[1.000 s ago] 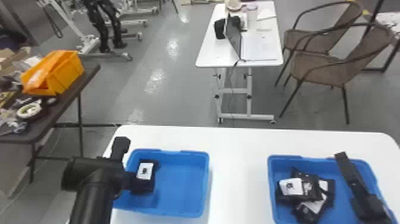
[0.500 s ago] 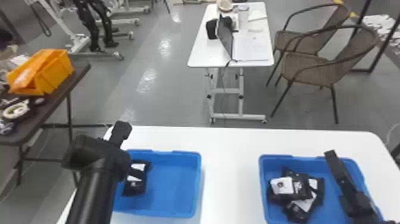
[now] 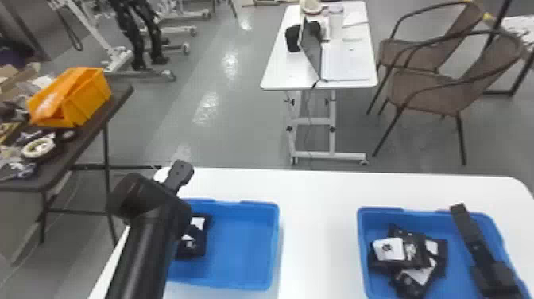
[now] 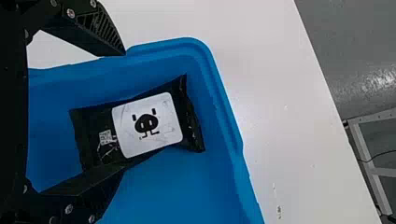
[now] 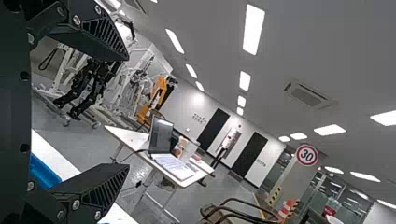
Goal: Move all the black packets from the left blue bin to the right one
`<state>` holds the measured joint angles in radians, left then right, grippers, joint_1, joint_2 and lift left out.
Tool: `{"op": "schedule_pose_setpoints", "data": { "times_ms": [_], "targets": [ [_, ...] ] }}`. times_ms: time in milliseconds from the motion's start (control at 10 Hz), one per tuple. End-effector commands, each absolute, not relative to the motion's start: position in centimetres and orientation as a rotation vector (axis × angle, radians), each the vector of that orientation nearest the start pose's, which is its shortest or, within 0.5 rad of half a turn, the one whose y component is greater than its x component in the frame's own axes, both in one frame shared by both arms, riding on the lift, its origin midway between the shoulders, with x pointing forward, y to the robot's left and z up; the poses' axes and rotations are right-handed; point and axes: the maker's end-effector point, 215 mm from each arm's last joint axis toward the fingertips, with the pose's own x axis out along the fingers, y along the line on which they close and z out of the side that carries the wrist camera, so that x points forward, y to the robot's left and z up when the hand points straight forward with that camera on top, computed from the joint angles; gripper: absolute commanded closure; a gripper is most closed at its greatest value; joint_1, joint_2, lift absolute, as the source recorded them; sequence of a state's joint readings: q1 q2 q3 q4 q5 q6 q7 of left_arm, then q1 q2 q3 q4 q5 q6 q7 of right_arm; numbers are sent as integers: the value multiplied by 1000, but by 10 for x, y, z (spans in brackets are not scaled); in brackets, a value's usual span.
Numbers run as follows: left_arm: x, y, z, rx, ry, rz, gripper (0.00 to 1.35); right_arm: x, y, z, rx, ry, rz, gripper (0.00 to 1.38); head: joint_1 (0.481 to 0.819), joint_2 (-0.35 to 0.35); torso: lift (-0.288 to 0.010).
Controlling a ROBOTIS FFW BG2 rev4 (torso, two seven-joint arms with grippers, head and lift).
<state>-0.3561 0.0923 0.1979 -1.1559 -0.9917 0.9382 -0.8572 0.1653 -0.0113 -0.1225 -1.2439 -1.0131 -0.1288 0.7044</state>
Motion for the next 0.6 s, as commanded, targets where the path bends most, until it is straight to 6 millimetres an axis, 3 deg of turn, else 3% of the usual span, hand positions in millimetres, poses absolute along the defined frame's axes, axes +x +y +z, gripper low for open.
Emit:
{"op": "schedule_pose_setpoints", "data": {
  "times_ms": [0, 500],
  "targets": [
    [497, 408, -566, 364, 1241, -124, 162, 481, -254, -456, 991, -84, 224, 213, 695, 182, 0],
    [496, 399, -580, 411, 1252, -180, 163, 481, -254, -454, 993, -90, 229, 226, 695, 165, 0]
  ]
}}
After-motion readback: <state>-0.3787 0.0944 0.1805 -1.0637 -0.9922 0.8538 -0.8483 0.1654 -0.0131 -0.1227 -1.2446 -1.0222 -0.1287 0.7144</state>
